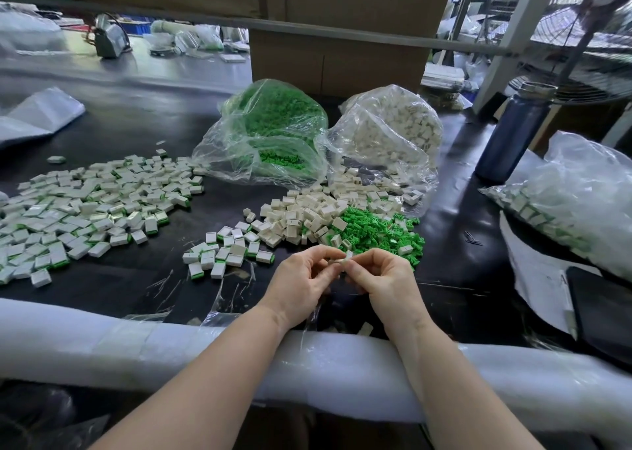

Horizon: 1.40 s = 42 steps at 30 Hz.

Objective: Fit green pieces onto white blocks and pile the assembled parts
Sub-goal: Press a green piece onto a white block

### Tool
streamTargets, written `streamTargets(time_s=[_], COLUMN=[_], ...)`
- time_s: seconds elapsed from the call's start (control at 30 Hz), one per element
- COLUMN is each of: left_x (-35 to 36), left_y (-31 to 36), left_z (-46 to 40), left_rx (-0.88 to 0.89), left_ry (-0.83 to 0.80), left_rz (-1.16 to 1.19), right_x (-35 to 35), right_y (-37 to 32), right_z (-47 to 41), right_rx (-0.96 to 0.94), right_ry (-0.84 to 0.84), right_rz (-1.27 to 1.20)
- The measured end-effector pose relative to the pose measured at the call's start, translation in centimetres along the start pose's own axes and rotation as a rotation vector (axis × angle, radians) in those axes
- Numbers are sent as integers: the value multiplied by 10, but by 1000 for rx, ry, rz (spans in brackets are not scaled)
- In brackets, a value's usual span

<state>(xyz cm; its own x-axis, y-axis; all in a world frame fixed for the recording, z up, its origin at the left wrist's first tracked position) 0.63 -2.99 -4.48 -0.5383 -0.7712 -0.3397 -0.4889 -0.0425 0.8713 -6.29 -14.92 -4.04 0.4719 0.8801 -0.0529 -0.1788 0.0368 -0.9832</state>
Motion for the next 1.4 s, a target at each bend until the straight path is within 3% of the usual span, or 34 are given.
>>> streamTargets(time_s=[0.33,0.53,0.77,1.13,1.4], left_x=[0,-2,-2,1,2], left_y=[5,8,13,11,13], left_z=[2,0,1,1,2], left_rx=[-7,-40,16,50,68], left_ry=[20,17,-1,-111,-181], left_rz=[-75,100,95,45,-19], right_x=[-1,0,6,3,2], right_y=[-2,0,-3,-3,-1], right_z=[2,1,2,3,3], right_rx=[-45,-6,-1,67,90], right_ry=[-19,-33,-152,-246,-225], right_rz=[15,-17,146,-79,-57])
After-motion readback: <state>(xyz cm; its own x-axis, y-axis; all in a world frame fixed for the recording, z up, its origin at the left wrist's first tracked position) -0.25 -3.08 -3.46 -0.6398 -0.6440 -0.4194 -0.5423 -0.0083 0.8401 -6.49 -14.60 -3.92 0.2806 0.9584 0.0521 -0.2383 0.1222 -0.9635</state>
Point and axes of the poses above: each hand's wrist, its own z-axis away from the middle knuckle, its own x-axis out of the palm, y = z × x, the point moved 2 cm from there along -z, towards the middle knuckle, and after that the axes turned 15 degrees about x, right-handed, at the moved point
